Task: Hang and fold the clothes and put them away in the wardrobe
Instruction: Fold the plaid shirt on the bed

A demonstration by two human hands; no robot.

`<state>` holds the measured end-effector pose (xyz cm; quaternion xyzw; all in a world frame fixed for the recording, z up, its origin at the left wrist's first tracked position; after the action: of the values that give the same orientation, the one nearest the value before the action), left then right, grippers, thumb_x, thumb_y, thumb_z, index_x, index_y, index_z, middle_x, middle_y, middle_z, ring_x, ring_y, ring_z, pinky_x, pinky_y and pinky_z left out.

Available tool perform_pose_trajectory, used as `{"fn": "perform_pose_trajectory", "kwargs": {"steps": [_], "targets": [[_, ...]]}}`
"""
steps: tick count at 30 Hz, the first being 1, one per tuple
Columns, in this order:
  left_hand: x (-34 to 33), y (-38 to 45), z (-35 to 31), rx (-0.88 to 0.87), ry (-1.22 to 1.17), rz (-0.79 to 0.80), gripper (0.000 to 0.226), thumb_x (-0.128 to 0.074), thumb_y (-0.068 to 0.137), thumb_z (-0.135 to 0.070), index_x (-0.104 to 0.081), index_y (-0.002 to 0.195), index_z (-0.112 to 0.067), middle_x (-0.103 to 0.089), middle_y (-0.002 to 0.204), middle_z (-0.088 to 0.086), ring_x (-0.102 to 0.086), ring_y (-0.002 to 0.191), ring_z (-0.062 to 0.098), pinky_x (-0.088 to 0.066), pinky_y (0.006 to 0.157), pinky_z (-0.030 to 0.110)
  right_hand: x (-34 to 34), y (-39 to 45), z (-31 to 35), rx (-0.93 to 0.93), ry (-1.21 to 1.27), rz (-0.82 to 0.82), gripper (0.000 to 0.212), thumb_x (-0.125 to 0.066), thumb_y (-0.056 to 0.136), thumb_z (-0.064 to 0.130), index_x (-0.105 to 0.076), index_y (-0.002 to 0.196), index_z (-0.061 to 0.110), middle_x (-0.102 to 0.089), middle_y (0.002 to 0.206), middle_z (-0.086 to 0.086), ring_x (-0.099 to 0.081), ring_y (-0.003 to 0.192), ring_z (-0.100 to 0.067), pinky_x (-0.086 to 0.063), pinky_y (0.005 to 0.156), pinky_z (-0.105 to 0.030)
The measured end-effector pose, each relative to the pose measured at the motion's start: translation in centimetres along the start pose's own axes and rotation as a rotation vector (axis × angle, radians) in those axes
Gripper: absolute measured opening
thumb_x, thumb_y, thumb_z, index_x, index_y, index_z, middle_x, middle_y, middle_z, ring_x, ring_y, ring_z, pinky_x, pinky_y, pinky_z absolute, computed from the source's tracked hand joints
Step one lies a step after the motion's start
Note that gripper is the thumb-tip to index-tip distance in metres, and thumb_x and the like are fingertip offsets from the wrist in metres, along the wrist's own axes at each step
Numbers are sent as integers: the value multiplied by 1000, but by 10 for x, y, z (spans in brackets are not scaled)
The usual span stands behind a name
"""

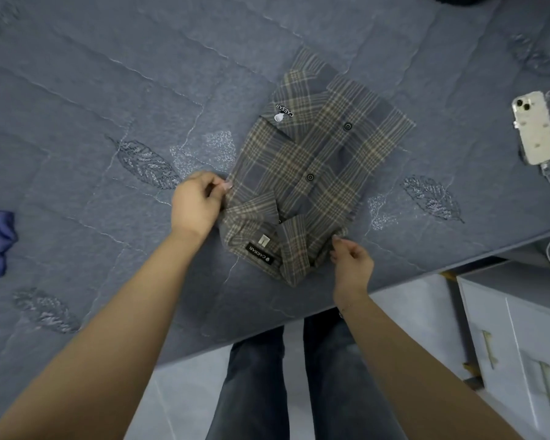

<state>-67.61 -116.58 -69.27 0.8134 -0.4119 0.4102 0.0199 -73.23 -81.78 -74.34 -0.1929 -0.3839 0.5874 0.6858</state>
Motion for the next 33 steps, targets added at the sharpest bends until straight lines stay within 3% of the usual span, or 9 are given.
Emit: {"fn": "perform_pose_trajectory", "kwargs": {"steps": [5,7,12,15,19,21,26,29,33], "targets": [[-36,-23,-27,207,-786,463,19,-44,100,-5,-55,85,-10,-64,65,-4,-58,58,8,-50,59,20,-23,15,9,-28,16,213,24,-57,98,21,-56,121,14,-63,101,2,-59,87,-11,-54,78,-25],[-54,-32,-15,400,-928,539,20,-40,101,-7,-57,89,-8,-68,71,-3,-61,62,7,-53,63,19,-34,17,6,-99,10,286,16,-51,101,26,-59,111,16,-63,97,3,-58,83,-12,-52,76,-28],[-49,-17,48,556,-458,332,28,-42,103,-9,-55,79,-14,-57,63,0,-49,52,7,-41,50,13,-8,22,12,39,-4,159,32,-52,101,22,-56,70,17,-55,65,7,-50,60,-5,-48,60,-21],[-50,-3,61,553,-263,285,29,-47,100,-6,-55,74,-15,-54,69,6,-47,58,15,-42,58,23,13,21,2,59,-18,58,26,-54,100,21,-57,74,15,-53,66,3,-50,57,-6,-49,52,-18],[-50,1,64,578,-179,211,20,-48,99,-7,-56,81,-13,-59,77,9,-55,69,23,-50,66,32,-6,27,-7,-116,-8,182,18,-58,97,21,-62,82,11,-65,86,-5,-61,81,-17,-56,72,-28],[-41,-2,59,571,-143,145,11,-50,98,-9,-57,90,-13,-62,91,12,-59,85,26,-50,82,36,-20,31,-9,-233,72,312,15,-61,96,25,-65,103,12,-68,107,-4,-64,97,-18,-55,83,-30],[-14,-17,-24,163,213,-109,32,-59,93,-18,-55,123,-6,-53,126,17,-46,120,34,-37,100,44,-29,59,28,-303,218,530,34,-52,97,40,-58,125,21,-66,119,1,-61,110,-16,-49,89,-30],[-65,-32,-92,-110,169,12,40,-57,93,-22,-53,132,-13,-48,138,12,-41,130,31,-32,109,49,-37,78,62,-263,157,622,42,-49,100,33,-49,139,16,-60,133,-1,-56,122,-19,-45,103,-35],[-153,-28,-87,-20,364,310,57,-26,102,-51,-6,154,-39,16,162,-6,18,148,19,12,113,60,-30,109,93,-98,-127,493,25,-58,97,18,-64,116,4,-68,114,-5,-67,98,-19,-56,90,-35]]}}
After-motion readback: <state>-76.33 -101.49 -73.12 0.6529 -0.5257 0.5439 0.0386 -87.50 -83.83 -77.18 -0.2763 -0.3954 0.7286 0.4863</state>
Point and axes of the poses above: each hand's wrist, its own y-axis towards the middle knuckle, its own x-axis out of the back of the hand, z = x × y, the point moved 10 cm from there along y, towards the middle knuckle
